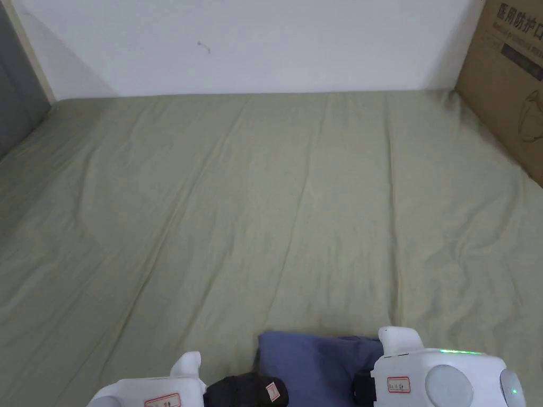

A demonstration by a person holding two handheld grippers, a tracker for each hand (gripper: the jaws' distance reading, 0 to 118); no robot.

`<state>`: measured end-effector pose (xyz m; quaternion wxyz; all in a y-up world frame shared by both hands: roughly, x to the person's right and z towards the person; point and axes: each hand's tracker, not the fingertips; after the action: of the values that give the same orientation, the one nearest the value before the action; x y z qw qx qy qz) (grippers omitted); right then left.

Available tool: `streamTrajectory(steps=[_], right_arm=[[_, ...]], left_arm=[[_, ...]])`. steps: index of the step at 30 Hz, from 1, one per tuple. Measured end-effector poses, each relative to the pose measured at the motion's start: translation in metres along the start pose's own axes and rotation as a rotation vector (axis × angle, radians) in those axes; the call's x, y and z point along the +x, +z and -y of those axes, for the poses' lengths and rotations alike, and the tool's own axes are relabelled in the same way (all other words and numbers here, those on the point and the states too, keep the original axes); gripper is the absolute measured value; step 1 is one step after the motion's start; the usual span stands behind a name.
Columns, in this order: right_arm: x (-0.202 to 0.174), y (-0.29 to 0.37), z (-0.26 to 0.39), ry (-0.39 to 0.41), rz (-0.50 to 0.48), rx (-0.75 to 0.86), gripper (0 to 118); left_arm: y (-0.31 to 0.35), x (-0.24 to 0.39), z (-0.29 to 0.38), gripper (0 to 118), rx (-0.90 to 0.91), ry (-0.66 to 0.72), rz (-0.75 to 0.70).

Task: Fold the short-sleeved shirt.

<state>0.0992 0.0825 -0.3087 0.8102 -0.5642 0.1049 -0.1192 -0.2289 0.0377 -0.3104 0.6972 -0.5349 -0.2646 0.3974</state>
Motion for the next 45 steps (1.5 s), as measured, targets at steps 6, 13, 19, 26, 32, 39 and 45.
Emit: streamTrajectory(steps=[6, 13, 19, 26, 32, 39, 45], right_arm=[[-0.001, -0.001, -0.001, 0.015, 0.005, -0.008, 1], [-0.006, 0.001, -0.002, 0.001, 0.021, -0.014, 1], [-0.017, 0.014, -0.002, -0.011, 0.048, 0.018, 1], [-0.029, 0.035, -0.016, -0.041, 0.004, 0.09, 1], [-0.03, 0.038, -0.02, -0.12, -0.079, 0.111, 1], [-0.036, 0.025, -0.016, -0.082, -0.026, 0.075, 1], [-0.035, 0.018, -0.013, -0.093, -0.013, 0.051, 1]], left_arm=[[-0.027, -0.007, -0.014, 114, 0.027, 0.089, 0.123], [-0.071, 0.015, -0.024, 86, -0.101, -0.044, 0.19], [-0.07, 0.001, -0.029, 28, -0.139, -0.042, 0.149], [-0.028, 0.009, -0.037, 28, -0.155, -0.188, -0.005], [0.069, -0.008, -0.079, 28, -0.063, -0.283, -0.268], [0.182, -0.048, -0.145, 28, -0.109, -0.41, -0.836], [0.227, -0.076, -0.172, 28, -0.173, -0.488, -1.432]])
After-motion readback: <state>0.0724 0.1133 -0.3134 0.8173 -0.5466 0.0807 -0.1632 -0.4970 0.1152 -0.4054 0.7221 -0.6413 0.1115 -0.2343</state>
